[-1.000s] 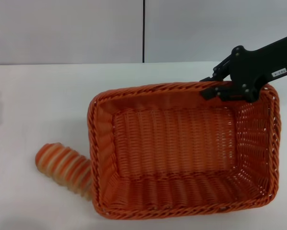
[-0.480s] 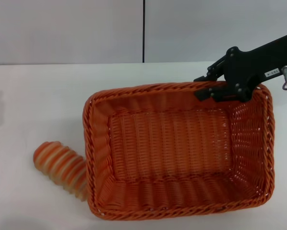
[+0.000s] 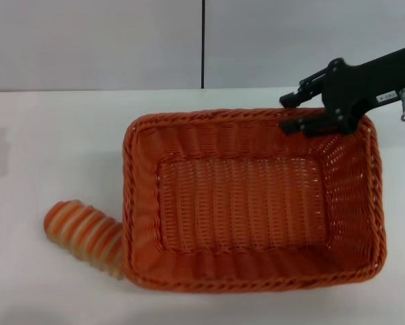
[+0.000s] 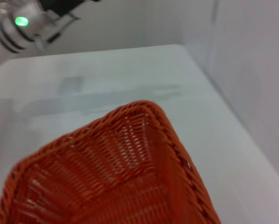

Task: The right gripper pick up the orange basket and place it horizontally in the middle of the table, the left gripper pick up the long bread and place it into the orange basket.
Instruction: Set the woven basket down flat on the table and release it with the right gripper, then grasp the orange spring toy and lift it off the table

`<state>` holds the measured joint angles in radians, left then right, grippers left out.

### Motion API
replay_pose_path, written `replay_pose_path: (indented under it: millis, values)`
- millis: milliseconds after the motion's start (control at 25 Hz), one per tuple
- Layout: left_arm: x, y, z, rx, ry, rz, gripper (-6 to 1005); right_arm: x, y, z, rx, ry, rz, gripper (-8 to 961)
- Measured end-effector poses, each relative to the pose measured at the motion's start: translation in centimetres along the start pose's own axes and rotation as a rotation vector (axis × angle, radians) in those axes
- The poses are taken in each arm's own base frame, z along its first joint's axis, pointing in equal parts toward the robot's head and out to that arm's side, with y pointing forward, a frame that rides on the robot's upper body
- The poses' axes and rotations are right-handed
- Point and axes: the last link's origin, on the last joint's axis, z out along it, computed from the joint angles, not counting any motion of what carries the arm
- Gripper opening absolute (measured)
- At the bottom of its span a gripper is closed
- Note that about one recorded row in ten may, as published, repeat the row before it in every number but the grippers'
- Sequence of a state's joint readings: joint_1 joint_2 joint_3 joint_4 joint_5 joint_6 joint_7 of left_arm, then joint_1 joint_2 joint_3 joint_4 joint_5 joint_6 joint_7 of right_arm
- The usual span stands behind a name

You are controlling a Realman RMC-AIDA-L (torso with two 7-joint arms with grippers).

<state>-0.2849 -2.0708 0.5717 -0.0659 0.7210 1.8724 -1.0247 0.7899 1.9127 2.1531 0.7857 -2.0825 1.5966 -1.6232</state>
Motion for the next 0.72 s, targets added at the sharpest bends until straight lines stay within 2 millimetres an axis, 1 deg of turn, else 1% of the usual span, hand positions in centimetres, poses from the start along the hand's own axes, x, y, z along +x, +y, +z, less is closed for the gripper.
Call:
replay_pose_path:
  millis: [40,80,120,240,440,480,600,640,720]
  values:
    - [0.0,0.0,0.0,0.000,0.000,0.000,464,0.0,0.0,0.0,0.000,0.000,0.000,414]
    - [0.0,0.0,0.0,0.000,-0.001,0.000,464,0.1,-0.3,-0.3,0.054,-0.012,-0.005,417]
    - [0.0,0.0,0.0,0.000,-0.001,0.000,464,0.1,-0.3,-0.3,0.054,-0.012,-0.005,419]
    - [-0.1,0.0,0.1,-0.002,-0.001,-0.001,464,0.2,-1.0,-1.0,0.151,-0.032,-0.015,423]
    - [-0.1,0.0,0.2,-0.004,-0.001,-0.001,464,0.5,-1.2,-1.7,0.208,-0.089,-0.008,424]
    - [-0.1,0.0,0.2,-0.005,-0.001,0.000,464,0.6,-1.2,-2.0,0.224,-0.113,-0.003,423]
    - [0.0,0.1,0.3,-0.015,-0.005,0.008,464,2.0,-0.3,-3.7,0.309,-0.290,0.045,423]
    - [0.0,0.1,0.3,-0.015,-0.005,0.008,464,2.0,-0.3,-3.7,0.309,-0.290,0.045,423]
    - [0.1,0.2,0.6,-0.038,-0.019,0.019,464,3.0,0.5,-4.8,0.369,-0.403,0.075,423]
